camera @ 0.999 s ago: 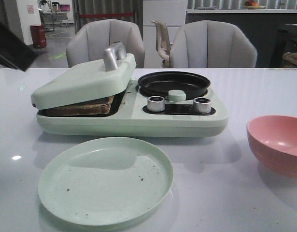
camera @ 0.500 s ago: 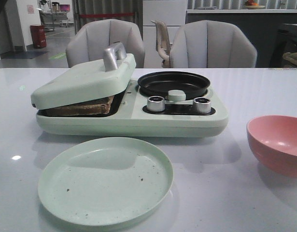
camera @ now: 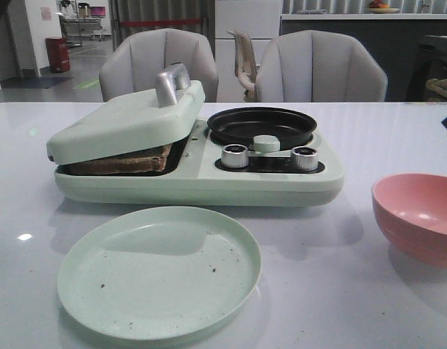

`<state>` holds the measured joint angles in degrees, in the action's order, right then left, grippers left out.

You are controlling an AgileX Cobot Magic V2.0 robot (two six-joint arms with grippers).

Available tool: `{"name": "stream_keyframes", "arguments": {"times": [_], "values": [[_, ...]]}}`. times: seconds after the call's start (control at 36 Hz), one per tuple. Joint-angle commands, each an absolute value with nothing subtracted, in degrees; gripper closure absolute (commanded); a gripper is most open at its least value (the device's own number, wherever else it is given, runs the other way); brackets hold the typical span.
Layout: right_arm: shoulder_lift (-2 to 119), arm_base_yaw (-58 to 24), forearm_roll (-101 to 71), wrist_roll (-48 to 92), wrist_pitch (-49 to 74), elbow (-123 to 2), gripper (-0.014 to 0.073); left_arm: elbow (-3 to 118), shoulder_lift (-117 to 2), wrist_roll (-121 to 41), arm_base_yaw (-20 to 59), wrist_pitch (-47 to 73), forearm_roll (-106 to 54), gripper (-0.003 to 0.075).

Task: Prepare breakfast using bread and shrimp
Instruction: 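Push the sandwich maker lid down over the bread with the left gripper, then grasp the rim of the pink bowl with the right gripper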

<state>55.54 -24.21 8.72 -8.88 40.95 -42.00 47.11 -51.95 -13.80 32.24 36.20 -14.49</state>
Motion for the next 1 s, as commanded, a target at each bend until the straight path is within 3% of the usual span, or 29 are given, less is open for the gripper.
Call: {"name": "stream_keyframes", "arguments": {"times": [0.0,0.33,0.53,0.89,0.97], "values": [[55.1,-20.9,13.0,-11.1,40.3,-44.4,0.0119,48.7,-51.4,-13.2,32.7,31.8,-15.1,0.0619],[61.1,-3.9,10.7,-11.4,45.5,-49.8,0.0119,48.7,-51.4,-13.2,32.7,31.8,-15.1,0.0619],[71.4,2.2,5.6,-8.2,47.5,-52.9,0.0119,48.7,-51.4,-13.2,32.7,31.7,-15.1,0.0619],[94.9,4.0,0.0,-0.4,43.2,-62.1,0.0120,48.7,-51.4,-13.2,32.7,31.7,-15.1,0.0619],[98.0,4.0,0.0,-0.4,43.0,-63.4,0.0182,48.7,-51.4,-13.2,32.7,31.7,-15.1,0.0619]]}}
